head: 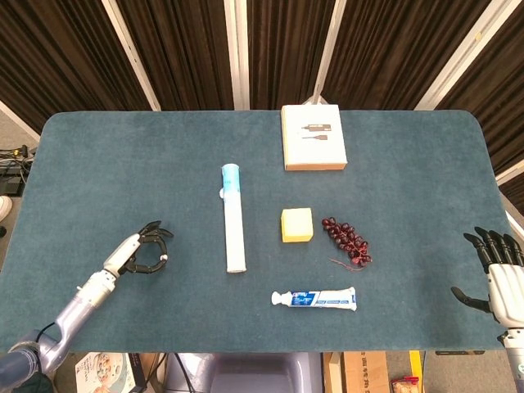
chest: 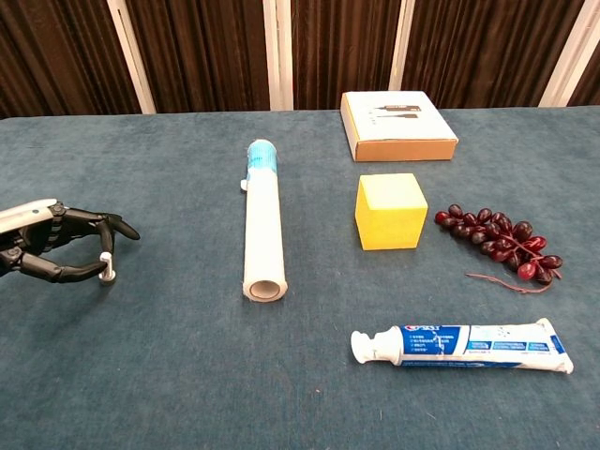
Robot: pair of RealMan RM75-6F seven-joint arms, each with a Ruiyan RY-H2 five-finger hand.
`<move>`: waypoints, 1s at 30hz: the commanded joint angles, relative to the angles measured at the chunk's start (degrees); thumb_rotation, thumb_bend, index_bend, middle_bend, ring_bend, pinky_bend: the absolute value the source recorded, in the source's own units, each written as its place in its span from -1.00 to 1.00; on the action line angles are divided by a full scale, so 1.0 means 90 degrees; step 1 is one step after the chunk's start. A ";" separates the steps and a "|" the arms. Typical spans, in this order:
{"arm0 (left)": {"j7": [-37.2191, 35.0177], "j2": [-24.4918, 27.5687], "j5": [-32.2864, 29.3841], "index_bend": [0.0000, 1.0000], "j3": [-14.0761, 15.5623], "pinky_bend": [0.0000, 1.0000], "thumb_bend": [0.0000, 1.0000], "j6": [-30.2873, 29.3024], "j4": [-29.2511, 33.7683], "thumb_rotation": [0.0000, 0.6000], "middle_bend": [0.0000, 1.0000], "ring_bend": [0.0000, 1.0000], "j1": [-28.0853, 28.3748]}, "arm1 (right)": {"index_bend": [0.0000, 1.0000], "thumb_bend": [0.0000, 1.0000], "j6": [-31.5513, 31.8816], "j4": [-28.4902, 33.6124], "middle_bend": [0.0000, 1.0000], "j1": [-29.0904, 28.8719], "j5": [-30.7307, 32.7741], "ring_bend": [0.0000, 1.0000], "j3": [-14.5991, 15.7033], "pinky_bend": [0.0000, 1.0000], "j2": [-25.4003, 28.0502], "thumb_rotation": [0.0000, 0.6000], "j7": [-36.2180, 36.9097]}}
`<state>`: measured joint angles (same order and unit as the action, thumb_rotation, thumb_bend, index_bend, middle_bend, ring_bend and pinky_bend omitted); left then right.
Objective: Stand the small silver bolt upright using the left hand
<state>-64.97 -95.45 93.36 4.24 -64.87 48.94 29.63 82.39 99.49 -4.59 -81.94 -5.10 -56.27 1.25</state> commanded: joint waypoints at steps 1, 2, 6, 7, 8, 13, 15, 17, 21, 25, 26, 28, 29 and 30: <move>0.0031 0.0022 0.0019 0.00 0.0045 -1.00 0.05 0.0011 -0.0061 1.00 -0.59 -1.00 0.0000 | -0.65 -0.69 -0.0013 0.0006 -0.78 0.0000 0.0015 -0.88 0.0000 -1.00 0.0004 1.00 0.0008; 0.0048 0.0027 0.0015 -0.01 0.0063 -1.00 0.05 0.0028 -0.0087 1.00 -0.60 -1.00 -0.0007 | -0.64 -0.69 -0.0021 0.0007 -0.78 -0.0003 0.0020 -0.88 -0.0001 -1.00 0.0006 1.00 0.0016; 0.0035 0.0047 -0.0019 -0.07 0.0089 -1.00 0.01 0.0087 -0.0145 1.00 -0.62 -1.00 -0.0014 | -0.64 -0.69 -0.0012 0.0009 -0.78 0.0000 0.0014 -0.88 -0.0002 -1.00 0.0012 1.00 0.0023; 0.0044 0.0052 -0.0021 -0.09 0.0094 -1.00 -0.01 0.0095 -0.0163 1.00 -0.63 -1.00 -0.0011 | -0.64 -0.69 -0.0015 0.0012 -0.78 -0.0001 0.0013 -0.88 0.0000 -1.00 0.0014 1.00 0.0024; 0.0056 0.0055 -0.0019 -0.10 0.0101 -1.00 -0.03 0.0100 -0.0177 1.00 -0.63 -1.00 -0.0009 | -0.64 -0.69 -0.0018 0.0012 -0.78 -0.0002 0.0015 -0.88 0.0000 -1.00 0.0012 1.00 0.0022; 0.0089 0.0099 0.0016 -0.17 0.0163 -1.00 -0.13 0.0086 -0.0195 1.00 -0.65 -1.00 -0.0016 | -0.64 -0.69 -0.0022 0.0018 -0.78 -0.0008 0.0015 -0.88 -0.0001 -1.00 0.0008 1.00 0.0002; 0.0053 0.0135 0.0015 -0.22 0.0166 -1.00 -0.13 0.0058 -0.0176 1.00 -0.66 -1.00 -0.0022 | -0.64 -0.69 -0.0022 0.0026 -0.78 -0.0007 0.0007 -0.88 0.0006 -1.00 0.0008 1.00 -0.0012; 0.0042 0.0182 0.0016 -0.32 0.0174 -1.00 -0.13 0.0021 -0.0162 1.00 -0.70 -1.00 -0.0036 | -0.64 -0.69 -0.0019 0.0027 -0.78 -0.0009 0.0007 -0.88 0.0003 -1.00 0.0001 1.00 -0.0016; 0.0017 0.0280 -0.0006 -0.63 0.0180 -1.00 -0.17 -0.0023 -0.0114 1.00 -0.81 -1.00 -0.0068 | -0.64 -0.69 -0.0023 0.0035 -0.78 -0.0008 0.0020 -0.88 0.0004 -1.00 0.0000 1.00 -0.0031; 0.0083 0.0481 -0.0013 -0.74 0.0135 -1.00 -0.22 -0.0204 0.0042 1.00 -0.87 -1.00 -0.0096 | -0.64 -0.69 -0.0018 0.0050 -0.78 -0.0007 0.0024 -0.88 0.0002 -1.00 0.0002 1.00 -0.0044; 0.0235 0.0560 -0.0033 -0.74 0.0082 -1.00 -0.23 -0.0316 0.0100 1.00 -0.87 -1.00 -0.0116 | -0.64 -0.69 -0.0019 0.0054 -0.78 -0.0008 0.0025 -0.88 0.0001 -1.00 0.0000 1.00 -0.0050; 0.0690 0.0699 -0.0086 -0.74 -0.0079 -1.00 -0.23 -0.0645 0.0238 1.00 -0.87 -1.00 -0.0177 | -0.64 -0.69 -0.0022 0.0061 -0.78 -0.0011 0.0027 -0.88 0.0000 -1.00 -0.0002 1.00 -0.0061; 0.0929 0.0763 -0.0110 -0.72 -0.0154 -1.00 -0.23 -0.0796 0.0315 1.00 -0.87 -1.00 -0.0206 | -0.64 -0.69 -0.0018 0.0065 -0.78 -0.0010 0.0029 -0.88 -0.0001 -1.00 -0.0003 1.00 -0.0062; 0.1315 0.0865 -0.0146 -0.70 -0.0247 -1.00 -0.23 -0.0997 0.0467 1.00 -0.87 -1.00 -0.0258 | -0.64 -0.69 -0.0015 0.0067 -0.78 -0.0009 0.0025 -0.88 -0.0001 -1.00 -0.0004 1.00 -0.0064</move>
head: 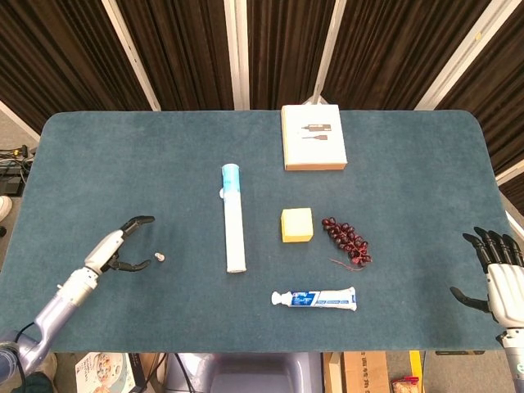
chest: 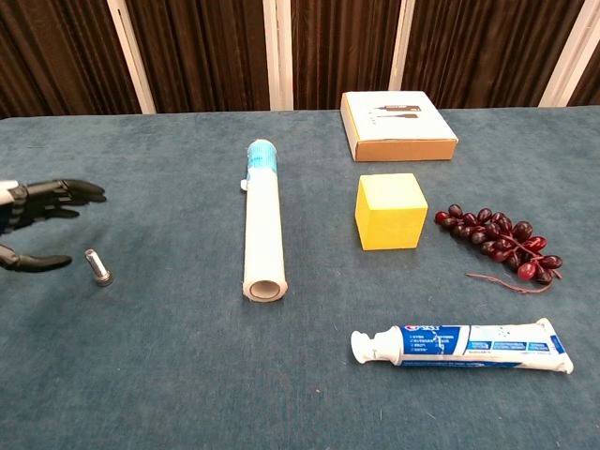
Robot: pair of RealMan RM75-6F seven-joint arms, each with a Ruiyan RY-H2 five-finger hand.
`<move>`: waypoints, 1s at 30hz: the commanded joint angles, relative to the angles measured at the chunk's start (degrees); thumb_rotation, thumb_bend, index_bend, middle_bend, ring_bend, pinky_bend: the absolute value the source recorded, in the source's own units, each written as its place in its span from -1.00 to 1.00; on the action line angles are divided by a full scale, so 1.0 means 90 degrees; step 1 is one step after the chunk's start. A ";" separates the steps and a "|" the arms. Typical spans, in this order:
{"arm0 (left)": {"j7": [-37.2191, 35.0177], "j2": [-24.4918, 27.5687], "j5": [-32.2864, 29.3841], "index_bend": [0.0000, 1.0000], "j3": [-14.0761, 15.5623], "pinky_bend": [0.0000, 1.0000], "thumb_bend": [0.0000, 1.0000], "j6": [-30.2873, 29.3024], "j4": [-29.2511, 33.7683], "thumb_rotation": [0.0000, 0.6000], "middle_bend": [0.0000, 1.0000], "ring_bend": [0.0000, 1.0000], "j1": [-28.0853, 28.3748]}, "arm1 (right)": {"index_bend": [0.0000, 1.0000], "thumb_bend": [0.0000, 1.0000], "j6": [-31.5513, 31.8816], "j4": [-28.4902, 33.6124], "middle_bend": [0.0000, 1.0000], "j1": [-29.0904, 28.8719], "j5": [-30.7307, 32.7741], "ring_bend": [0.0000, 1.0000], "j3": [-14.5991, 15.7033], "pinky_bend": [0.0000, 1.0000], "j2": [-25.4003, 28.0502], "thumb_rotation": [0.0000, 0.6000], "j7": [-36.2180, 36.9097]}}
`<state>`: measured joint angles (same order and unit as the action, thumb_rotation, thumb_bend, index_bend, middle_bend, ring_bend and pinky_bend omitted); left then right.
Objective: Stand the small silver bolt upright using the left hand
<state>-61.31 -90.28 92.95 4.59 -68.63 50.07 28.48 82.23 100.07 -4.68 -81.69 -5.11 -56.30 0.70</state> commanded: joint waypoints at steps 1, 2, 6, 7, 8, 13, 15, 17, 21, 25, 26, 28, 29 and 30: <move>0.1225 0.0372 -0.0119 -0.67 -0.0370 -1.00 -0.23 -0.0770 0.0454 1.00 -0.86 -1.00 -0.0170 | -0.64 -0.69 0.0007 0.0007 -0.78 0.0002 -0.0007 -0.88 0.0001 -1.00 0.0001 1.00 -0.0004; 0.1710 0.0515 -0.0184 -0.64 -0.0495 -1.00 -0.23 -0.1003 0.0697 1.00 -0.86 -1.00 -0.0241 | -0.64 -0.69 0.0018 0.0016 -0.78 0.0005 -0.0013 -0.88 0.0000 -1.00 0.0002 1.00 -0.0007; 0.3900 0.1203 -0.0593 -0.59 -0.0864 -1.00 -0.23 -0.1649 0.1879 1.00 -0.85 -1.00 -0.0630 | -0.64 -0.69 0.0064 0.0064 -0.78 0.0021 -0.0069 -0.88 0.0010 -1.00 0.0025 1.00 -0.0002; 0.4315 0.1358 -0.0687 -0.59 -0.0899 -1.00 -0.23 -0.1736 0.2181 1.00 -0.85 -1.00 -0.0724 | -0.64 -0.69 0.0073 0.0073 -0.78 0.0026 -0.0082 -0.88 0.0014 -1.00 0.0034 1.00 0.0005; 0.4910 0.1604 -0.0845 -0.59 -0.0938 -1.00 -0.23 -0.1884 0.2623 1.00 -0.85 -1.00 -0.0894 | -0.64 -0.69 0.0097 0.0078 -0.78 0.0037 -0.0107 -0.88 0.0020 -1.00 0.0045 1.00 0.0015; 0.6610 0.2413 -0.1342 -0.63 -0.0895 -1.00 -0.23 -0.2469 0.3928 1.00 -0.86 -1.00 -0.1589 | -0.64 -0.69 0.0111 0.0092 -0.78 0.0051 -0.0311 -0.88 0.0093 -1.00 0.0149 1.00 0.0190; 0.6882 0.2603 -0.1466 -0.64 -0.0812 -1.00 -0.23 -0.2530 0.4184 1.00 -0.87 -1.00 -0.1785 | -0.64 -0.69 0.0073 0.0094 -0.78 0.0044 -0.0391 -0.88 0.0139 -1.00 0.0207 1.00 0.0233; 0.7083 0.2778 -0.1637 -0.65 -0.0746 -1.00 -0.27 -0.2535 0.4438 1.00 -0.88 -1.00 -0.1958 | -0.64 -0.69 0.0013 0.0134 -0.78 0.0030 -0.0468 -0.88 0.0192 -1.00 0.0279 1.00 0.0244; 0.7566 0.3052 -0.1672 -0.65 -0.0612 -1.00 -0.30 -0.2615 0.4905 1.00 -0.88 -1.00 -0.2167 | -0.64 -0.69 0.0013 0.0178 -0.78 0.0017 -0.0555 -0.88 0.0218 -1.00 0.0331 1.00 0.0193; 0.7866 0.3328 -0.1821 -0.66 -0.0551 -1.00 -0.29 -0.2624 0.5396 1.00 -0.88 -1.00 -0.2344 | -0.64 -0.69 0.0102 0.0085 -0.78 0.0018 -0.0546 -0.88 0.0171 -1.00 0.0247 1.00 0.0112; 0.7895 0.3401 -0.1944 -0.66 -0.0562 -1.00 -0.30 -0.2541 0.5475 1.00 -0.88 -1.00 -0.2363 | -0.64 -0.69 0.0119 0.0048 -0.78 0.0018 -0.0533 -0.88 0.0158 -1.00 0.0219 1.00 0.0118; 0.7886 0.3484 -0.2040 -0.66 -0.0590 -1.00 -0.29 -0.2439 0.5545 1.00 -0.88 -1.00 -0.2361 | -0.64 -0.69 0.0119 0.0001 -0.78 0.0017 -0.0507 -0.88 0.0149 -1.00 0.0197 1.00 0.0119; 0.7876 0.3542 -0.2097 -0.66 -0.0597 -1.00 -0.29 -0.2354 0.5584 1.00 -0.88 -1.00 -0.2359 | -0.64 -0.69 0.0118 -0.0024 -0.78 0.0014 -0.0493 -0.88 0.0141 -1.00 0.0189 1.00 0.0121; 0.7864 0.3578 -0.2120 -0.66 -0.0597 -1.00 -0.29 -0.2302 0.5608 1.00 -0.88 -1.00 -0.2359 | -0.64 -0.69 0.0119 -0.0033 -0.78 0.0012 -0.0486 -0.88 0.0136 -1.00 0.0185 1.00 0.0131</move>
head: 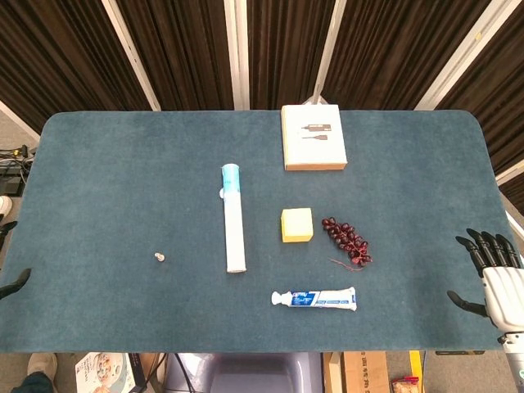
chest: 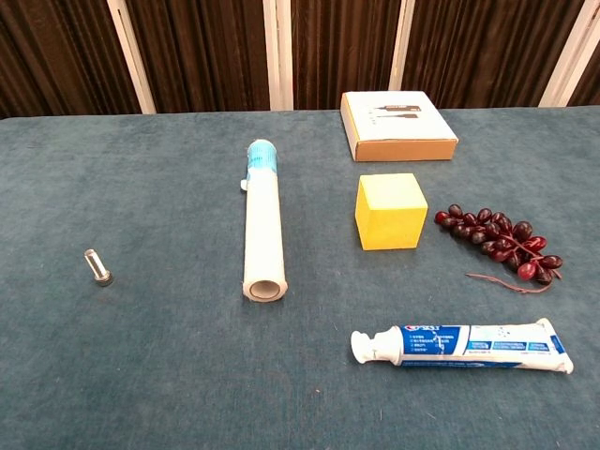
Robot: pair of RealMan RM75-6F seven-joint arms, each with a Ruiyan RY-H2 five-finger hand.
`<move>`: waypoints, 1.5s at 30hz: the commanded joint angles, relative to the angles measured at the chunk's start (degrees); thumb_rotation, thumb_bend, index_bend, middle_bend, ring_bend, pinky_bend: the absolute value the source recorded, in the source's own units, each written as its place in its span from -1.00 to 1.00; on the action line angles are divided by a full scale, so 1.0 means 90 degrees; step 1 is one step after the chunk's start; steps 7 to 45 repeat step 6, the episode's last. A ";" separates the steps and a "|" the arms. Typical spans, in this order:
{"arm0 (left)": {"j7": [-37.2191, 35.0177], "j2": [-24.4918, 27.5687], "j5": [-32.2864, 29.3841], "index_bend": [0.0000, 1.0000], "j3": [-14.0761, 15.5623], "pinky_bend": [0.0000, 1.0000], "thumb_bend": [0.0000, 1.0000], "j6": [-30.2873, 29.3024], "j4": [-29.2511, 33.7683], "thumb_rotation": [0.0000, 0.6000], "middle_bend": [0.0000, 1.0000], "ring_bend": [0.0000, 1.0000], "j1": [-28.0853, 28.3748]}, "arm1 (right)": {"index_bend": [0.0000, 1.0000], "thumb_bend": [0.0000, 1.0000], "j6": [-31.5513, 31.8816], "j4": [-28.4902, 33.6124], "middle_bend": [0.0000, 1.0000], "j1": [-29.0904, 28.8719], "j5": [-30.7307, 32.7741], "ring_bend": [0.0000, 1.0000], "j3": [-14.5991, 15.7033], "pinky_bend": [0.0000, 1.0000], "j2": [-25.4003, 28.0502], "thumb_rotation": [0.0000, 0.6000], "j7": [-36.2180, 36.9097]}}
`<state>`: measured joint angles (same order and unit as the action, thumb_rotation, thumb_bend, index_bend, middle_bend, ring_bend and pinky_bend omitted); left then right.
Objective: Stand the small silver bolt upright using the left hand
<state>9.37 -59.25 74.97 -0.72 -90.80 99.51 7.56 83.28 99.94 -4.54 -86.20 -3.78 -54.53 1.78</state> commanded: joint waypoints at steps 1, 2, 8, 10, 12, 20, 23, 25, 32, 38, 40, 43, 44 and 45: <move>-0.0045 0.0169 -0.0118 -0.66 -0.0015 -1.00 -0.29 0.0217 0.0140 1.00 -0.88 -1.00 -0.0031 | -0.64 -0.69 0.0004 -0.0023 -0.78 -0.0008 0.0020 -0.88 -0.0019 -1.00 -0.0014 1.00 0.0032; -0.0082 0.0190 -0.0099 -0.66 -0.0016 -1.00 -0.29 0.0251 0.0143 1.00 -0.88 -1.00 -0.0027 | -0.64 -0.69 0.0008 -0.0027 -0.78 -0.0012 0.0018 -0.88 -0.0025 -1.00 -0.0017 1.00 0.0042; -0.0169 0.0238 -0.0087 -0.66 -0.0050 -1.00 -0.28 0.0427 0.0101 1.00 -0.88 -1.00 0.0009 | -0.64 -0.69 0.0017 -0.0043 -0.78 -0.0024 0.0024 -0.88 -0.0042 -1.00 -0.0025 1.00 0.0034; -0.0169 0.0238 -0.0087 -0.66 -0.0050 -1.00 -0.28 0.0427 0.0101 1.00 -0.88 -1.00 0.0009 | -0.64 -0.69 0.0017 -0.0043 -0.78 -0.0024 0.0024 -0.88 -0.0042 -1.00 -0.0025 1.00 0.0034; -0.0169 0.0238 -0.0087 -0.66 -0.0050 -1.00 -0.28 0.0427 0.0101 1.00 -0.88 -1.00 0.0009 | -0.64 -0.69 0.0017 -0.0043 -0.78 -0.0024 0.0024 -0.88 -0.0042 -1.00 -0.0025 1.00 0.0034; -0.0169 0.0238 -0.0087 -0.66 -0.0050 -1.00 -0.28 0.0427 0.0101 1.00 -0.88 -1.00 0.0009 | -0.64 -0.69 0.0017 -0.0043 -0.78 -0.0024 0.0024 -0.88 -0.0042 -1.00 -0.0025 1.00 0.0034; -0.0169 0.0238 -0.0087 -0.66 -0.0050 -1.00 -0.28 0.0427 0.0101 1.00 -0.88 -1.00 0.0009 | -0.64 -0.69 0.0017 -0.0043 -0.78 -0.0024 0.0024 -0.88 -0.0042 -1.00 -0.0025 1.00 0.0034; -0.0169 0.0238 -0.0087 -0.66 -0.0050 -1.00 -0.28 0.0427 0.0101 1.00 -0.88 -1.00 0.0009 | -0.64 -0.69 0.0017 -0.0043 -0.78 -0.0024 0.0024 -0.88 -0.0042 -1.00 -0.0025 1.00 0.0034; -0.0169 0.0238 -0.0087 -0.66 -0.0050 -1.00 -0.28 0.0427 0.0101 1.00 -0.88 -1.00 0.0009 | -0.64 -0.69 0.0017 -0.0043 -0.78 -0.0024 0.0024 -0.88 -0.0042 -1.00 -0.0025 1.00 0.0034; -0.0169 0.0238 -0.0087 -0.66 -0.0050 -1.00 -0.28 0.0427 0.0101 1.00 -0.88 -1.00 0.0009 | -0.64 -0.69 0.0017 -0.0043 -0.78 -0.0024 0.0024 -0.88 -0.0042 -1.00 -0.0025 1.00 0.0034; -0.0169 0.0238 -0.0087 -0.66 -0.0050 -1.00 -0.28 0.0427 0.0101 1.00 -0.88 -1.00 0.0009 | -0.64 -0.69 0.0017 -0.0043 -0.78 -0.0024 0.0024 -0.88 -0.0042 -1.00 -0.0025 1.00 0.0034; -0.0169 0.0238 -0.0087 -0.66 -0.0050 -1.00 -0.28 0.0427 0.0101 1.00 -0.88 -1.00 0.0009 | -0.64 -0.69 0.0017 -0.0043 -0.78 -0.0024 0.0024 -0.88 -0.0042 -1.00 -0.0025 1.00 0.0034; -0.0169 0.0238 -0.0087 -0.66 -0.0050 -1.00 -0.28 0.0427 0.0101 1.00 -0.88 -1.00 0.0009 | -0.64 -0.69 0.0017 -0.0043 -0.78 -0.0024 0.0024 -0.88 -0.0042 -1.00 -0.0025 1.00 0.0034; -0.0169 0.0238 -0.0087 -0.66 -0.0050 -1.00 -0.28 0.0427 0.0101 1.00 -0.88 -1.00 0.0009 | -0.64 -0.69 0.0017 -0.0043 -0.78 -0.0024 0.0024 -0.88 -0.0042 -1.00 -0.0025 1.00 0.0034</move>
